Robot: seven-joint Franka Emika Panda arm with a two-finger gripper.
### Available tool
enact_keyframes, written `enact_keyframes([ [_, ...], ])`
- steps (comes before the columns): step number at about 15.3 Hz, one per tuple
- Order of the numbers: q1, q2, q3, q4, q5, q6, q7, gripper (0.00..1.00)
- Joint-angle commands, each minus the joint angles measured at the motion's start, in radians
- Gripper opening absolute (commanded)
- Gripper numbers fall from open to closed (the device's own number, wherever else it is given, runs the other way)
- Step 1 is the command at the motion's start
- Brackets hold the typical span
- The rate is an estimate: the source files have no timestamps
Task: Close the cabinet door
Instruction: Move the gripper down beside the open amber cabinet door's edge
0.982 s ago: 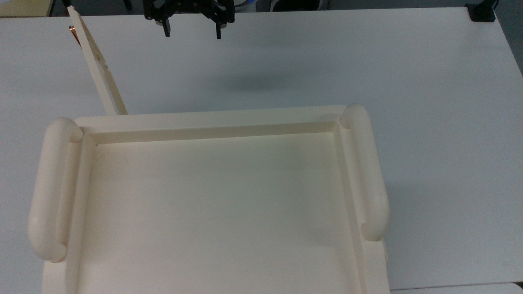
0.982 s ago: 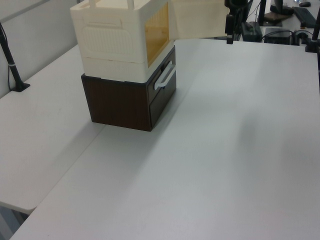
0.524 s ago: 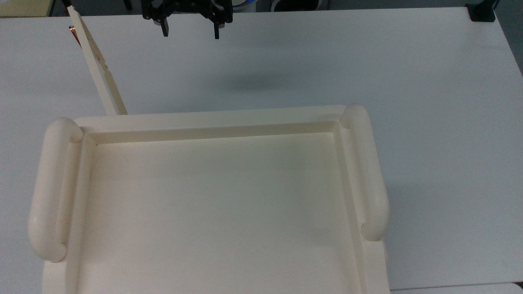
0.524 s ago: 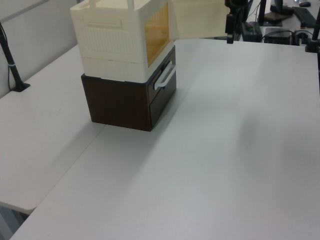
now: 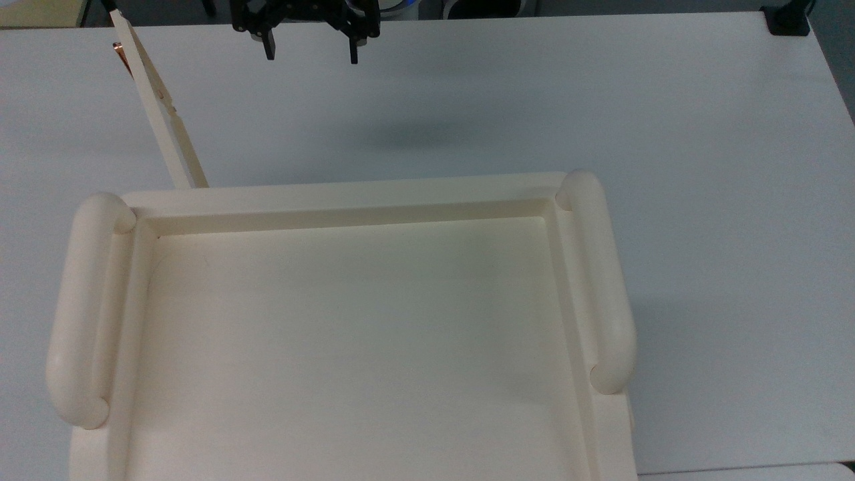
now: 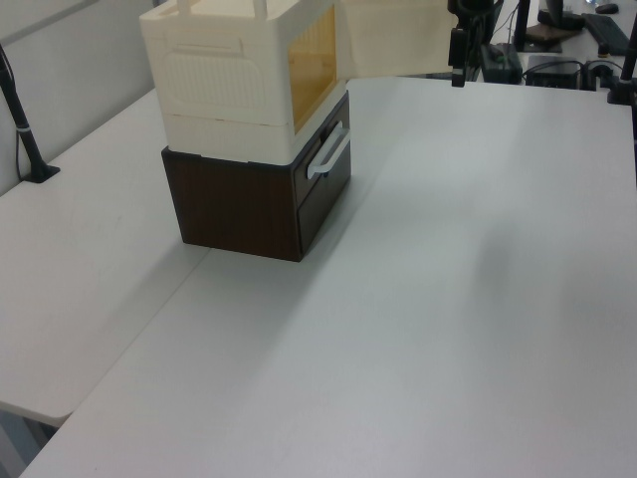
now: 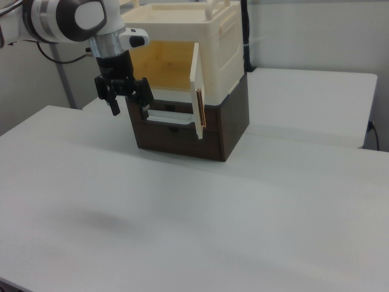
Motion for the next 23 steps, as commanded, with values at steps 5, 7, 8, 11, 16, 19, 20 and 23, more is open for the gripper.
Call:
enact_keyframes([
  [5, 0.001, -0.025, -0.001, -0.024, -0.007, -0.009, 0.001, 0.39],
  [7, 0.000, -0.025, -0.001, -0.024, -0.005, -0.009, -0.001, 0.14],
  [8, 0.001, -0.025, -0.001, -0.024, -0.004, -0.010, 0.001, 0.03],
  [11, 0.000, -0.025, -0.001, -0.024, -0.002, -0.010, -0.001, 0.00],
  [16, -0.002, -0.022, -0.003, -0.011, -0.002, -0.010, -0.028, 0.00],
  [19, -0.005, -0.025, -0.007, 0.014, -0.002, -0.007, -0.029, 0.00],
  [20, -0.015, -0.027, -0.009, 0.038, -0.001, -0.010, -0.029, 0.00],
  [23, -0.051, -0.031, -0.009, 0.101, -0.001, -0.010, -0.029, 0.00],
])
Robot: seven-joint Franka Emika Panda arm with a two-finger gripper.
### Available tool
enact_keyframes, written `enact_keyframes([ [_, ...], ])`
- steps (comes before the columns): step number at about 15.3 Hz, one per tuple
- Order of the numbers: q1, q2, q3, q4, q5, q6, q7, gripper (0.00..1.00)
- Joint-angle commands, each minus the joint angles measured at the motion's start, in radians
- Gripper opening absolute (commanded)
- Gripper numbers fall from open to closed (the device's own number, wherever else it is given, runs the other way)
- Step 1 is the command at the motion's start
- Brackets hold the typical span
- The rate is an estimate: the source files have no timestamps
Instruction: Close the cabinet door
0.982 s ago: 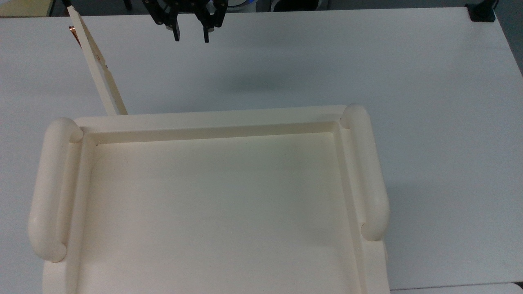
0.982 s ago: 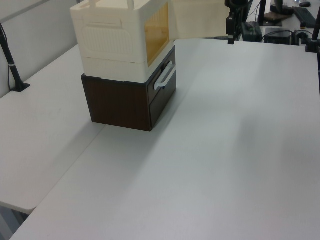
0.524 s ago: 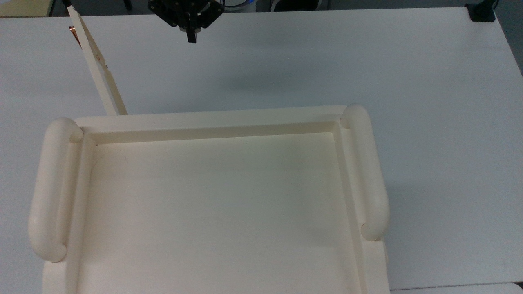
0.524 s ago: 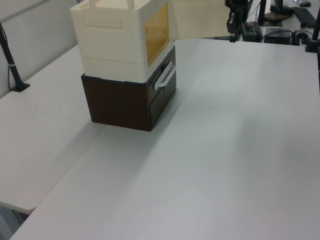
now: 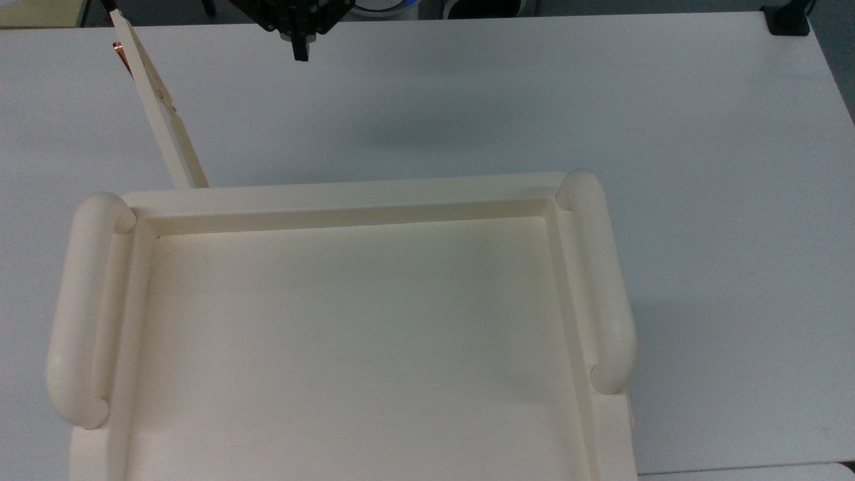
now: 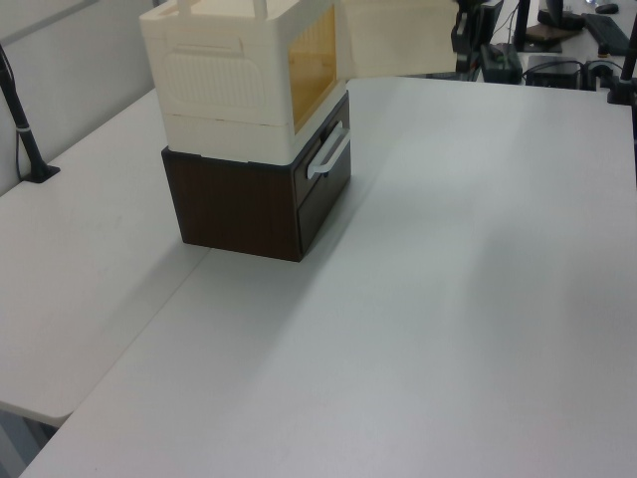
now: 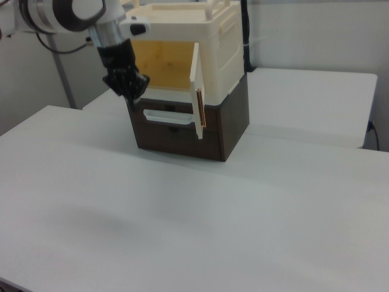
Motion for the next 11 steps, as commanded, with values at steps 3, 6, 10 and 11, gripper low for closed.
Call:
enact_keyframes([
  [3, -0.064, -0.021, -0.009, 0.091, -0.004, 0.005, -0.025, 0.00],
  [6, -0.072, -0.018, -0.054, 0.123, -0.001, 0.064, -0.031, 0.00],
  [10, -0.081, -0.014, -0.119, 0.124, 0.008, 0.190, -0.057, 0.00],
  [11, -0.090, -0.011, -0.131, 0.124, 0.024, 0.213, -0.066, 0.00],
])
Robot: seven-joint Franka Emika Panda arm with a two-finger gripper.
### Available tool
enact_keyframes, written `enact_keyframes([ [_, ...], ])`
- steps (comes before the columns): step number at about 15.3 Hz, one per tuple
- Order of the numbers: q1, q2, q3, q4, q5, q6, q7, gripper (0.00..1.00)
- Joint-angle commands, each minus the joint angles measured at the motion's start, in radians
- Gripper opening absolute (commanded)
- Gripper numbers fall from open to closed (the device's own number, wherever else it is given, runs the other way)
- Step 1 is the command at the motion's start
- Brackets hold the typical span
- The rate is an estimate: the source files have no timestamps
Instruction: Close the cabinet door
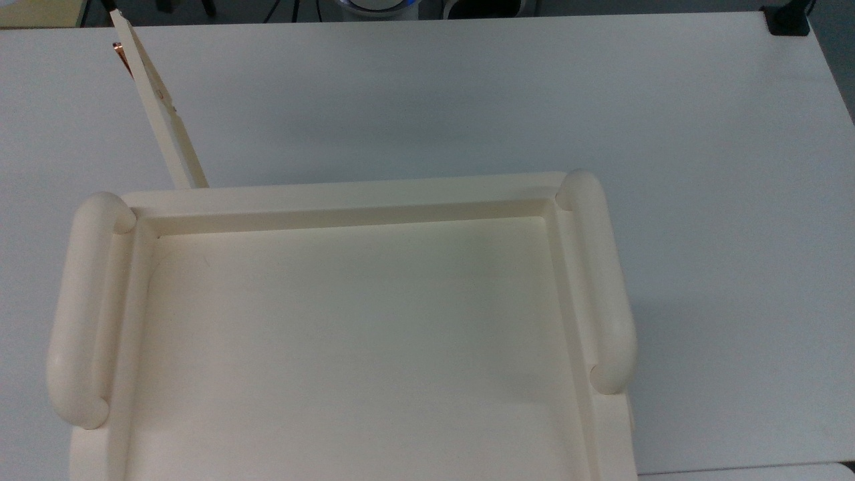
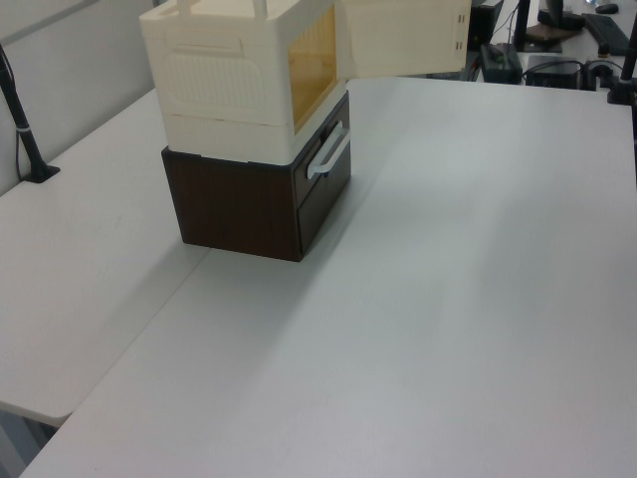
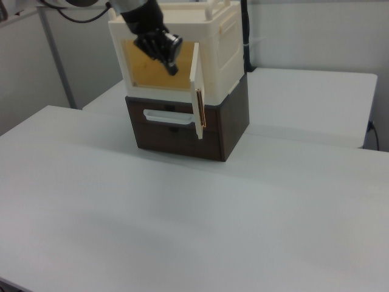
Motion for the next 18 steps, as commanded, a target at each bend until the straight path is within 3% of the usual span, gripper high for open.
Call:
enact_keyframes([
  [1, -0.019, 0.007, -0.048, 0.000, 0.039, 0.088, -0.054, 0.00],
  [6, -0.065, 0.014, -0.079, -0.001, 0.102, 0.144, -0.106, 0.00],
  [13, -0.062, 0.093, -0.078, -0.007, 0.110, 0.197, -0.120, 0.00],
  [15, -0.045, 0.090, -0.071, -0.007, 0.201, 0.195, -0.119, 0.00],
  [16, -0.027, 0.087, -0.067, -0.004, 0.281, 0.194, -0.119, 0.00],
  [18, 0.021, 0.076, -0.065, -0.004, 0.327, 0.184, -0.116, 0.00],
])
